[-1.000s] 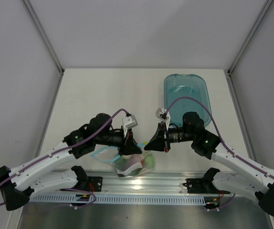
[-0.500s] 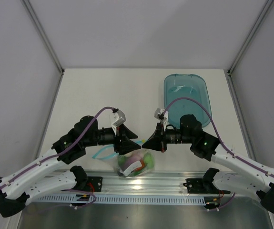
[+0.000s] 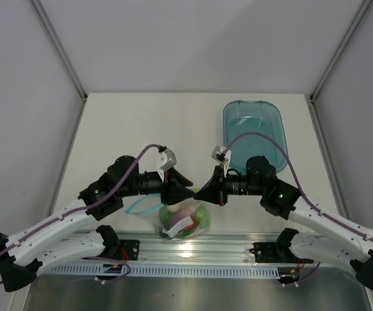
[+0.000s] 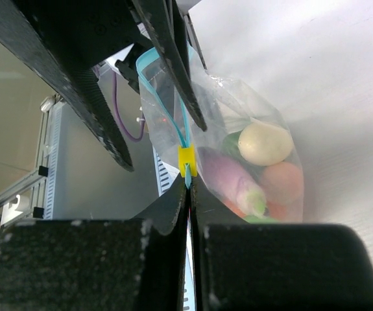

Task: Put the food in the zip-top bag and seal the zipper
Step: Zip the zipper food storage bag at the center of the board.

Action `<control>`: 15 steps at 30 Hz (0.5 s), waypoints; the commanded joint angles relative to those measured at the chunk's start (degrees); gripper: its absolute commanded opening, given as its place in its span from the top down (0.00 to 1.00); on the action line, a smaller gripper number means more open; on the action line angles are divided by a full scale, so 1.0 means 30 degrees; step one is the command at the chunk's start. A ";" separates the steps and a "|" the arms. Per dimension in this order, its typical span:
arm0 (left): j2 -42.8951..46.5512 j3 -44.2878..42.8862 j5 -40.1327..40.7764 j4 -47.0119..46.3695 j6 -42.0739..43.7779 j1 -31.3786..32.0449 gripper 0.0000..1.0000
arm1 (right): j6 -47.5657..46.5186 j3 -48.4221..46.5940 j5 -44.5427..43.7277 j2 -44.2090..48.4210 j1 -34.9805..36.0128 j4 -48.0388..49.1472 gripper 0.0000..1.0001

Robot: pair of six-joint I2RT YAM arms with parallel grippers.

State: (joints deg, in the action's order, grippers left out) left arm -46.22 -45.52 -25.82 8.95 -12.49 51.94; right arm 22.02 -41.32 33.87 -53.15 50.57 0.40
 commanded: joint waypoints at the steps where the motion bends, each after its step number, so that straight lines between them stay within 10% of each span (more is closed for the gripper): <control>1: -0.0414 -0.0208 -0.0649 -0.0728 0.0823 -0.0117 0.55 | 0.0101 -0.0348 0.0019 0.0459 0.0166 0.0305 1.00; 15: -0.1118 -0.0179 -0.1147 -0.0991 0.0707 -0.0322 0.78 | 0.0043 -0.0377 0.0225 0.0635 0.0137 0.0070 1.00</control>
State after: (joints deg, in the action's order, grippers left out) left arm -49.52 -45.52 -27.79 8.47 -11.44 51.57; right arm 22.28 -41.30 33.85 -52.36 50.65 0.03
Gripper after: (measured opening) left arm 0.249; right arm 0.002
